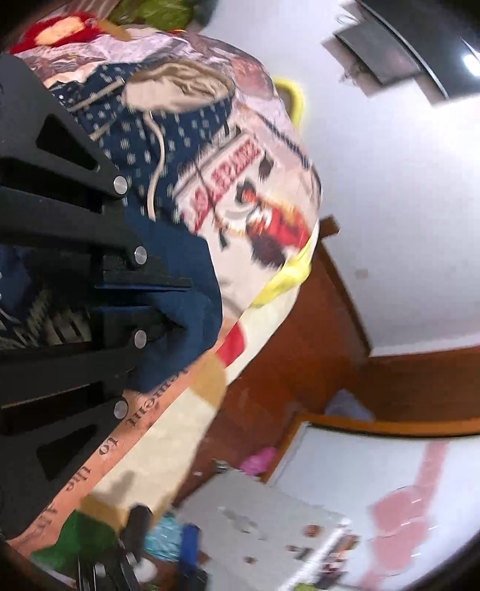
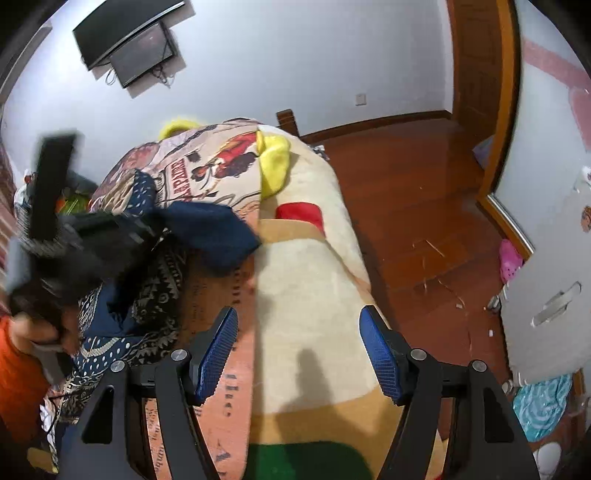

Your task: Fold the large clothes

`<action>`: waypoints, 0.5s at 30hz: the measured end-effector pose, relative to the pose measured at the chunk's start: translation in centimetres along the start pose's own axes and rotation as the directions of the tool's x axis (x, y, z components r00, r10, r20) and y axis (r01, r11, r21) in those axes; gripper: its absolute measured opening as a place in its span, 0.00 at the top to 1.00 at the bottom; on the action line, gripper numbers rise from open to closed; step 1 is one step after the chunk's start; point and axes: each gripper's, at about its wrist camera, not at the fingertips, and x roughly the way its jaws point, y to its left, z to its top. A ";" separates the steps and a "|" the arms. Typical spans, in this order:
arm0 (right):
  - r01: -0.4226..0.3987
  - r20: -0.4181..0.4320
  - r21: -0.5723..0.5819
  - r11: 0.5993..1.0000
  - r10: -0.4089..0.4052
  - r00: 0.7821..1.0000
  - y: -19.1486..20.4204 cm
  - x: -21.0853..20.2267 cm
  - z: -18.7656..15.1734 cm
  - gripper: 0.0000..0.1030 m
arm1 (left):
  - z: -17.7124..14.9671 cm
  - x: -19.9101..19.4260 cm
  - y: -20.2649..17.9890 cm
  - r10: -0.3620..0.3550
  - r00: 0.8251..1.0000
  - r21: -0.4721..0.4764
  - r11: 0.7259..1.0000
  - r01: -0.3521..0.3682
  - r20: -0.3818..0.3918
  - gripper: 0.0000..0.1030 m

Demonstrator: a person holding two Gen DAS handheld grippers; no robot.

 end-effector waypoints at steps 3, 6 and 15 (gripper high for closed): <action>-0.028 0.001 -0.031 0.999 0.028 1.000 1.6 0.1 0.3 0.35 | -0.5 -2.3 3.8 0.001 1.000 -0.086 0.996 0.001 0.023 0.94; -0.042 -0.002 -0.056 0.998 0.042 0.999 3.1 0.3 0.6 0.35 | -2.3 -4.3 8.2 0.041 0.999 -0.157 0.987 -0.036 0.027 0.94; -0.079 -0.035 -0.155 0.985 0.075 0.997 8.7 1.9 1.1 0.35 | -12.3 -3.5 17.5 0.071 0.988 -0.302 0.947 -0.110 -0.139 0.94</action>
